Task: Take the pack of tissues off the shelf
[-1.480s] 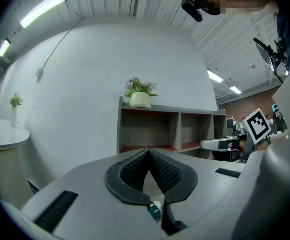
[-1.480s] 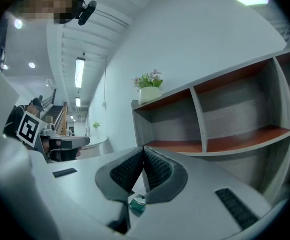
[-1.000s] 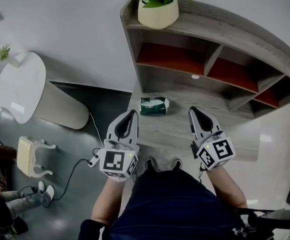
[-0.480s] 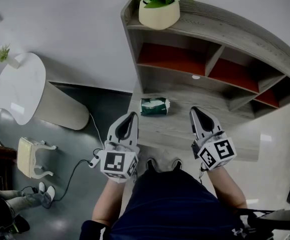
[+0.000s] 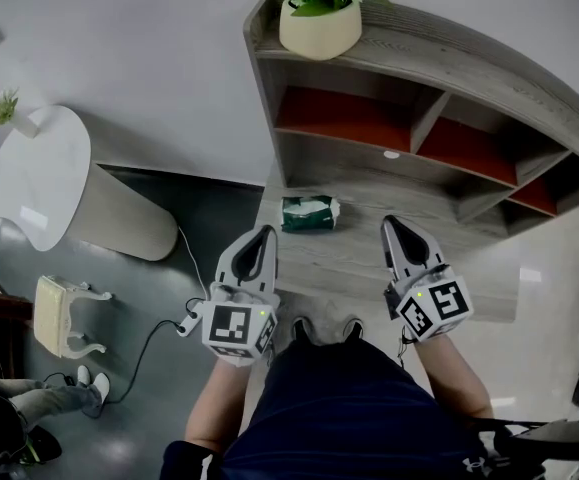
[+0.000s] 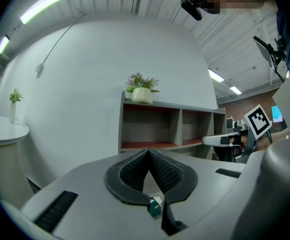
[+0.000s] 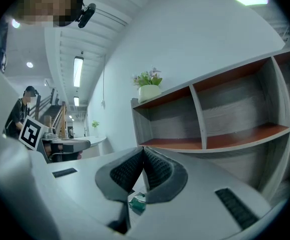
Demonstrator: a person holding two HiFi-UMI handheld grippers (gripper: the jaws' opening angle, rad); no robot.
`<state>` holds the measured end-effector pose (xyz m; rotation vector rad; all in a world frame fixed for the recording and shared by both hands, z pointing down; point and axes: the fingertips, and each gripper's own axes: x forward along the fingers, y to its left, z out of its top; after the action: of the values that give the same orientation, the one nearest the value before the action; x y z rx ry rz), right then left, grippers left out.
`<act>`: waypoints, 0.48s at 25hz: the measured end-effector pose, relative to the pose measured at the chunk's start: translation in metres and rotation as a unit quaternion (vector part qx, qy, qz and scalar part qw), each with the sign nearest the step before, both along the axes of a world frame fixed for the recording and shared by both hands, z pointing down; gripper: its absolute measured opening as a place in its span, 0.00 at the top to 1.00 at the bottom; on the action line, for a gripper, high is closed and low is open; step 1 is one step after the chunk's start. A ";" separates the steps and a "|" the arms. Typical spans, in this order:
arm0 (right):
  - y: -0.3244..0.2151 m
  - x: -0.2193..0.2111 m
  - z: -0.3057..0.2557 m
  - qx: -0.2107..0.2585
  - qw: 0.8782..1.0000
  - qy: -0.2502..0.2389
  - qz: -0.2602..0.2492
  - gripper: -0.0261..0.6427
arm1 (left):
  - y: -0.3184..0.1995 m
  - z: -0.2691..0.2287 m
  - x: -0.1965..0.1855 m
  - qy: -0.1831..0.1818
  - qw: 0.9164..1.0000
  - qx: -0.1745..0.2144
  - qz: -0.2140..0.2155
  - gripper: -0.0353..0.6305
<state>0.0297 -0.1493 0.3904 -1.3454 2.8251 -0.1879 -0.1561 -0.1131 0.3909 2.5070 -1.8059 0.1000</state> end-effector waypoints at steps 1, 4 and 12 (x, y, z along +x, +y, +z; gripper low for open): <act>0.000 0.000 0.000 0.000 1.000 0.000 -0.001 0.94 | 0.000 0.000 0.000 0.000 1.000 0.000 0.000 0.92; 0.001 -0.002 0.000 -0.001 1.000 0.001 -0.001 0.94 | 0.000 0.001 -0.001 0.000 1.000 -0.001 0.000 0.92; 0.002 -0.003 0.000 0.000 1.000 -0.001 0.000 0.94 | 0.001 0.004 -0.003 -0.001 1.000 -0.005 0.001 0.92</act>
<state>0.0266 -0.1473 0.3904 -1.3454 2.8225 -0.1895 -0.1594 -0.1122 0.3948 2.5027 -1.7978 0.1111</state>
